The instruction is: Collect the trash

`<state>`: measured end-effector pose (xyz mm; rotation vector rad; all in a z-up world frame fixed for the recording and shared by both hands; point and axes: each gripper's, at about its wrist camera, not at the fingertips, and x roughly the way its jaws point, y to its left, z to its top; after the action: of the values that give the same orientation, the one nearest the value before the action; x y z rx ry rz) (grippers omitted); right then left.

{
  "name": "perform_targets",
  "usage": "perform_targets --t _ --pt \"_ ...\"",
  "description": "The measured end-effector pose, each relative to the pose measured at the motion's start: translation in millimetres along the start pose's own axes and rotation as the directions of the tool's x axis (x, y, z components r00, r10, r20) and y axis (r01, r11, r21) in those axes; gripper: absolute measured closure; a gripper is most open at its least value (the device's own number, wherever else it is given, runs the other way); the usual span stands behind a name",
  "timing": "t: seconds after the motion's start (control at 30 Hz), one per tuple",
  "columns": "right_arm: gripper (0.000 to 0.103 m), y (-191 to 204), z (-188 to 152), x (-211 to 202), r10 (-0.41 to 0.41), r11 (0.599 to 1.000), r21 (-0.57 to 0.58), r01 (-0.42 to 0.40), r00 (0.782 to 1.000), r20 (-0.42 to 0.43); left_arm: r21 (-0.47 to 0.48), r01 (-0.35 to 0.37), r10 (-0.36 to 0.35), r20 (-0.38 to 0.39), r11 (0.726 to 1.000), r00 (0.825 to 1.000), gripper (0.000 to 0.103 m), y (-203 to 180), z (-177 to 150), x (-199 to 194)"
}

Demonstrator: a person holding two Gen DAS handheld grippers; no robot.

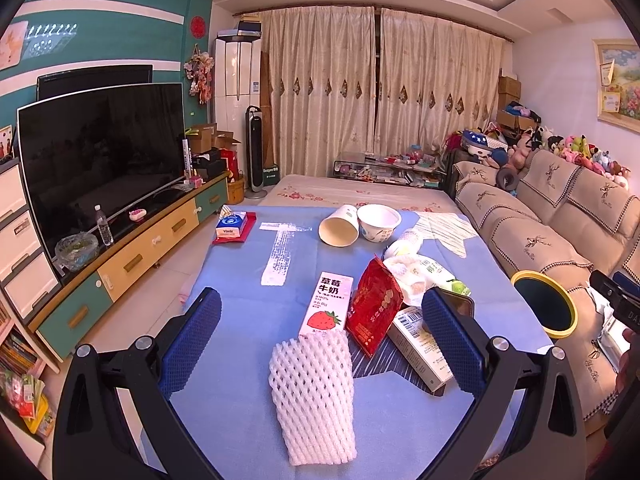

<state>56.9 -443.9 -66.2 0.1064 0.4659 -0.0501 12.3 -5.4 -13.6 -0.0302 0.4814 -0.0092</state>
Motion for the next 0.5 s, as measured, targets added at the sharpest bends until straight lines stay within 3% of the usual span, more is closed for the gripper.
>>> perform_targets --t 0.5 --pt "0.007 -0.9 -1.2 1.6 -0.003 1.000 0.004 0.003 1.000 -0.001 0.005 0.006 -0.006 -0.009 1.000 1.000 0.004 -2.0 -0.7 2.3"
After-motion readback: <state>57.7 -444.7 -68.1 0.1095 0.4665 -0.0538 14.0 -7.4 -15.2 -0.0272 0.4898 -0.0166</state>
